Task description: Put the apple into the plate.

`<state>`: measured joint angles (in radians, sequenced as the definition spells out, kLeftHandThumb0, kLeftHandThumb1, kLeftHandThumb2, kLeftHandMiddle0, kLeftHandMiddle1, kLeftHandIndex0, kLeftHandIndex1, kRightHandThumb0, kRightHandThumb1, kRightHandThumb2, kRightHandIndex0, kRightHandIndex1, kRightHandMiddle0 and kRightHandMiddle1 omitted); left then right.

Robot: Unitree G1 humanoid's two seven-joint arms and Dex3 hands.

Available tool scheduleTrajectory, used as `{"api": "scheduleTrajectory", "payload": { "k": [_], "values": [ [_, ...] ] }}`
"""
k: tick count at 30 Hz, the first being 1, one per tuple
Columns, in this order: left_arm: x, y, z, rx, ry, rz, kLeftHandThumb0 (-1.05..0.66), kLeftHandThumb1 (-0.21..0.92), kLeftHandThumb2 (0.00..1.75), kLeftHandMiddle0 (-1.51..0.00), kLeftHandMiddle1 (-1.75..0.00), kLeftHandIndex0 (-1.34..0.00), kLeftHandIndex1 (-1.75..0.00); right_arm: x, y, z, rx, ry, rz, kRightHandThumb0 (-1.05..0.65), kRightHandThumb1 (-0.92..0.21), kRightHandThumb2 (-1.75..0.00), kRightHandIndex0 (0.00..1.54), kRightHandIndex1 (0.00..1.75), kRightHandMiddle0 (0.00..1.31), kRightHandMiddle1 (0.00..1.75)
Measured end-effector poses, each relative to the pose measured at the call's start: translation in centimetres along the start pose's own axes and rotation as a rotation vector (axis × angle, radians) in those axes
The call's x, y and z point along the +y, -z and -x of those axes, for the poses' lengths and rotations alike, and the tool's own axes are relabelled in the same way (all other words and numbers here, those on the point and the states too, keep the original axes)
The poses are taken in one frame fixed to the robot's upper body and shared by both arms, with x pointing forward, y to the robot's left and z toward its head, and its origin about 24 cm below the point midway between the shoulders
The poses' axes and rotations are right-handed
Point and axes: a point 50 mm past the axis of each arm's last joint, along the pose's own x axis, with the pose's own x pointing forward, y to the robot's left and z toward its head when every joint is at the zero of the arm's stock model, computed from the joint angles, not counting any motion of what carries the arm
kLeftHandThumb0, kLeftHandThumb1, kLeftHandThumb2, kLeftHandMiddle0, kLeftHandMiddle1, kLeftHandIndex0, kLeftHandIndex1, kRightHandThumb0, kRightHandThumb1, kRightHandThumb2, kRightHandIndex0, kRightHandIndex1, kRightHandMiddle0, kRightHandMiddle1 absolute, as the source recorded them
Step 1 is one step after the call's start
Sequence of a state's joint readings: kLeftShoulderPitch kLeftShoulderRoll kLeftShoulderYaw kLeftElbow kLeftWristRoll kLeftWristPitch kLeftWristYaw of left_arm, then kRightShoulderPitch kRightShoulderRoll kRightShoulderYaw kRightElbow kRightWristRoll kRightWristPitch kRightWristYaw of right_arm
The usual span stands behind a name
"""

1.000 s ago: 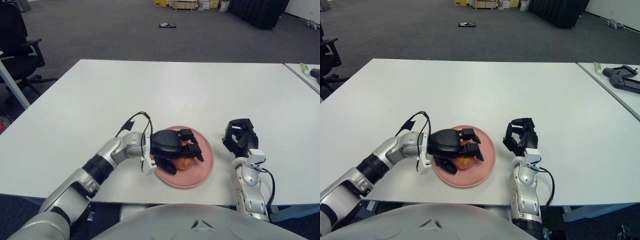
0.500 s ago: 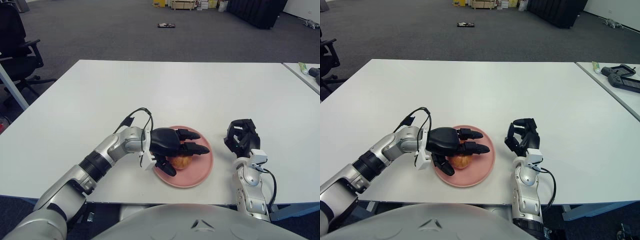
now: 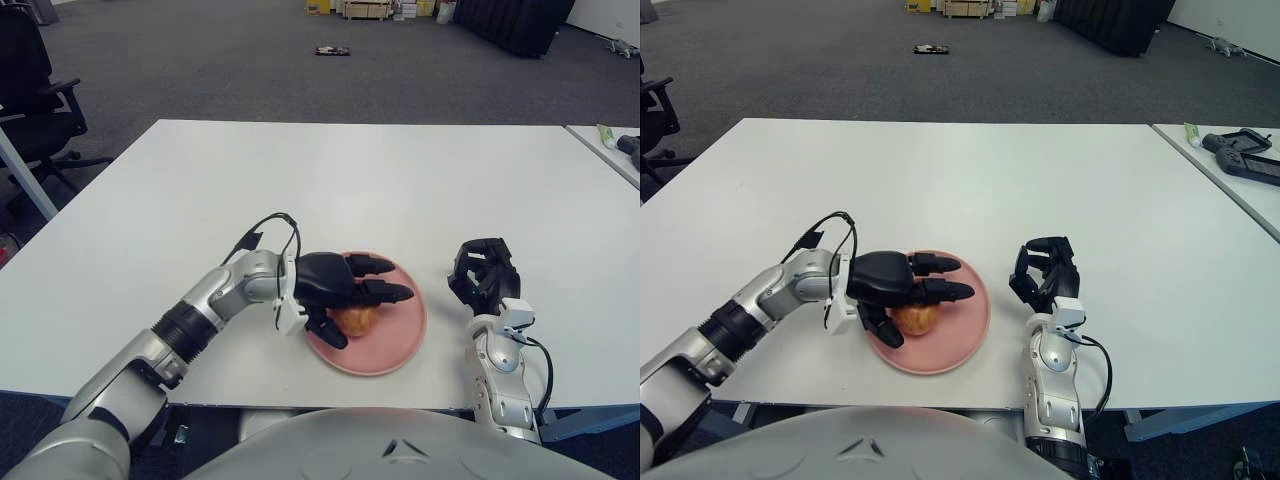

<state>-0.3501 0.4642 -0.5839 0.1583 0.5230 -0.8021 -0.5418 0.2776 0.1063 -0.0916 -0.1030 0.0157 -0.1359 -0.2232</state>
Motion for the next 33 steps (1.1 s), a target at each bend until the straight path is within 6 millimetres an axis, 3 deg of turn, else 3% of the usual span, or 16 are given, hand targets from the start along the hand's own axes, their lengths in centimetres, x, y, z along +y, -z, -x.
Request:
{"api": "scheduleTrajectory", "payload": {
  "k": [12,23,33],
  "values": [
    [1.8,1.6,2.2,0.145,-0.217,0.066,-1.05,0.92,0.79,0.00,0.00,0.00,0.00,0.0,-0.1,0.1,0.004,0.003,0.030,-0.39,-0.63,-0.93,0.63,1.75,0.37,1.75],
    [3.1,1.3,4.4,0.174,-0.434,0.314,-1.05,0.92,0.66,0.00,0.00,0.00,0.00,-0.1,0.1,0.3,0.010,0.002,0.031,-0.39,-0.63,-0.93,0.64,1.75,0.38,1.75],
    [2.4,1.9,5.8,0.197,-0.587,0.469,-1.05,0.92,0.87,0.00,0.00,0.00,0.00,-0.1,0.1,0.3,0.011,-0.002,0.029,-0.39,-0.64,-0.92,0.63,1.75,0.37,1.75]
  ]
}}
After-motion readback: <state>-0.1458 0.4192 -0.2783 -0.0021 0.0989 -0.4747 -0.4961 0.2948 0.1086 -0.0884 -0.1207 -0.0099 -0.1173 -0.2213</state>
